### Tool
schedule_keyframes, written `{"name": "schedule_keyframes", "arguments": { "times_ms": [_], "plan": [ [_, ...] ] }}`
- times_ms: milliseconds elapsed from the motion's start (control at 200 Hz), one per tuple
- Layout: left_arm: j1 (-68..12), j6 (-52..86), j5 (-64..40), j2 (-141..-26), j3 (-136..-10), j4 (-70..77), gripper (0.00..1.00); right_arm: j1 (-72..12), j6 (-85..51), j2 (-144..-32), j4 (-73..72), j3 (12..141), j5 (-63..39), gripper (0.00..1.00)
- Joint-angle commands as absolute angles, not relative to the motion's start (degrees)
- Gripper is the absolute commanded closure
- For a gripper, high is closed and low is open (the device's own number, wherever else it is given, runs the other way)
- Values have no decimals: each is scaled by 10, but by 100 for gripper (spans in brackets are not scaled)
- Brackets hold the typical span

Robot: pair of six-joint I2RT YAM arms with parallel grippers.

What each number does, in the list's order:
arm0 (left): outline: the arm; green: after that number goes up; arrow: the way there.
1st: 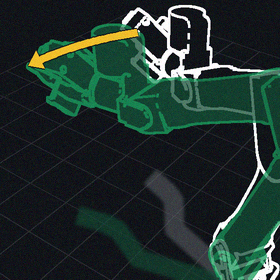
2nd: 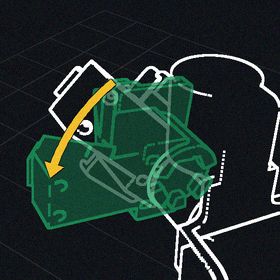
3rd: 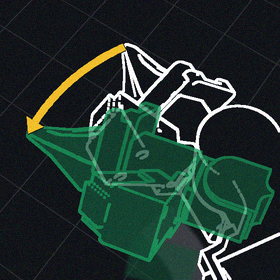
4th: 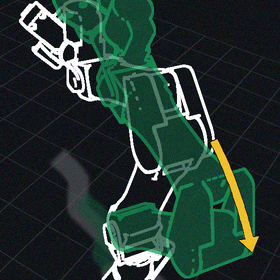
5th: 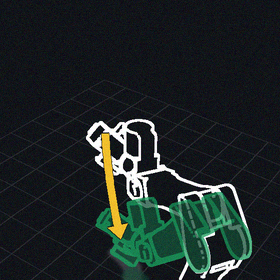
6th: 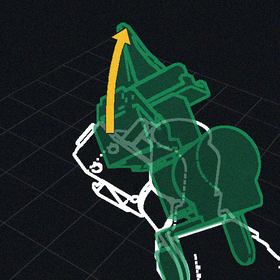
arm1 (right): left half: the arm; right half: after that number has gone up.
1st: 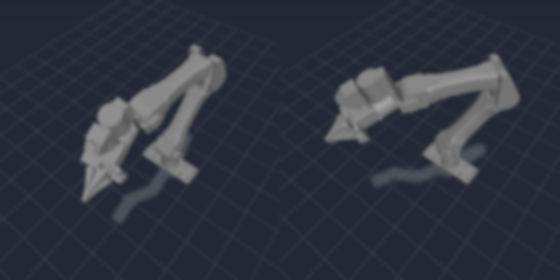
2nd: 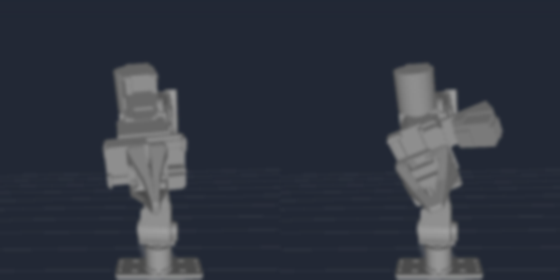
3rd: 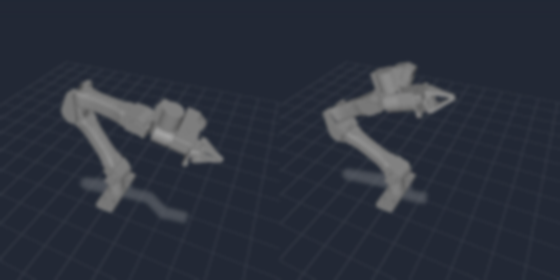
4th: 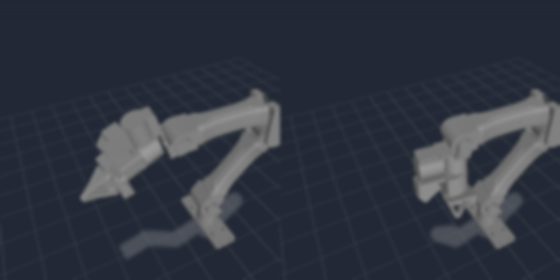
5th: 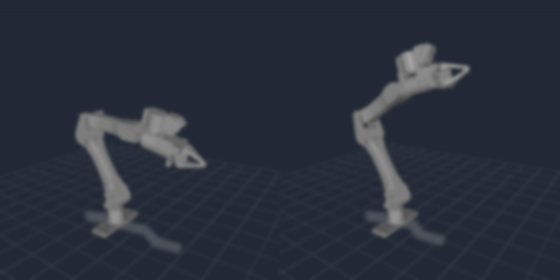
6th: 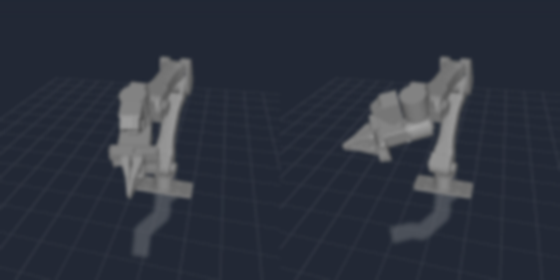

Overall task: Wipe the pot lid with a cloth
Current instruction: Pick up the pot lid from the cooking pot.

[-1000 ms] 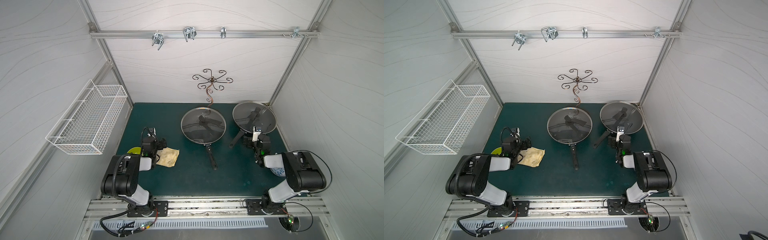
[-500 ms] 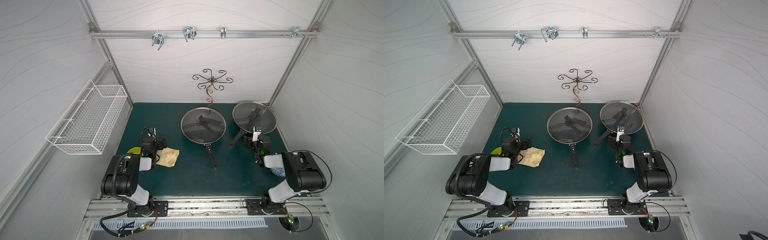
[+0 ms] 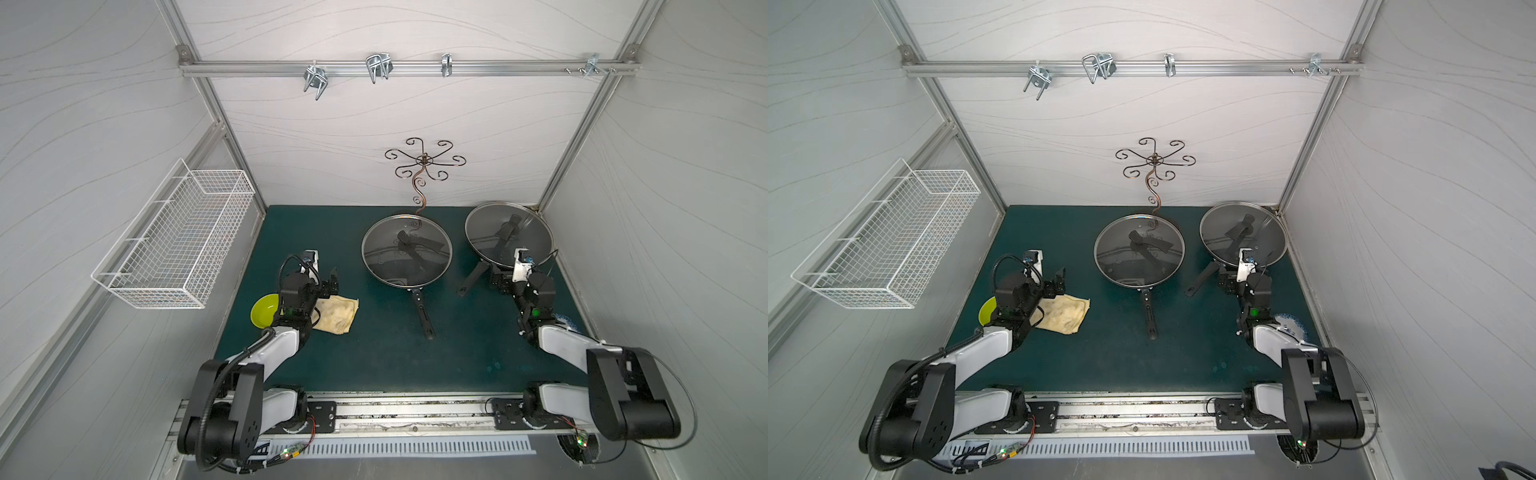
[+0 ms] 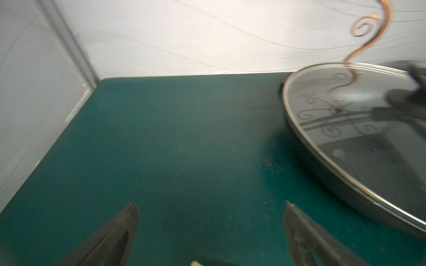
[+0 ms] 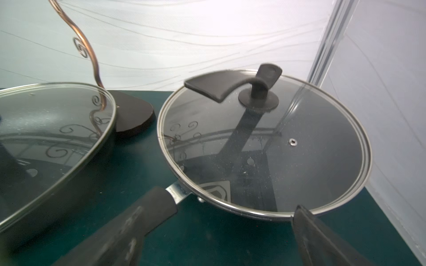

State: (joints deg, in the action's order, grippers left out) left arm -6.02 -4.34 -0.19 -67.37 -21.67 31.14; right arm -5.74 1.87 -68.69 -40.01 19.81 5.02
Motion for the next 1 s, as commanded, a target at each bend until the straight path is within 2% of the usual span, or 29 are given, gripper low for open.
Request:
{"name": "schedule_keyframes", "arguments": {
  "times_ms": [0, 230, 395, 620, 750, 996],
  "plan": [
    [-91, -79, -38, -638, -243, 249, 0, -62, 39, -624, -287, 220, 23, 1],
    [-180, -67, -129, -599, -277, 182, 0, -59, 65, -489, -80, 279, 7, 1],
    [-240, -83, -165, -585, -310, 133, 0, -50, 12, -483, 104, 407, -1, 1],
    [-273, -124, -234, -569, -358, 54, 0, -19, -86, -556, 264, 580, 17, 1],
    [-277, -131, -271, -564, -380, 25, 0, -4, -127, -646, 336, 674, 9, 1],
    [-278, -77, -249, -548, -385, 82, 0, -2, -194, -825, 441, 832, 63, 1]
  ]
}}
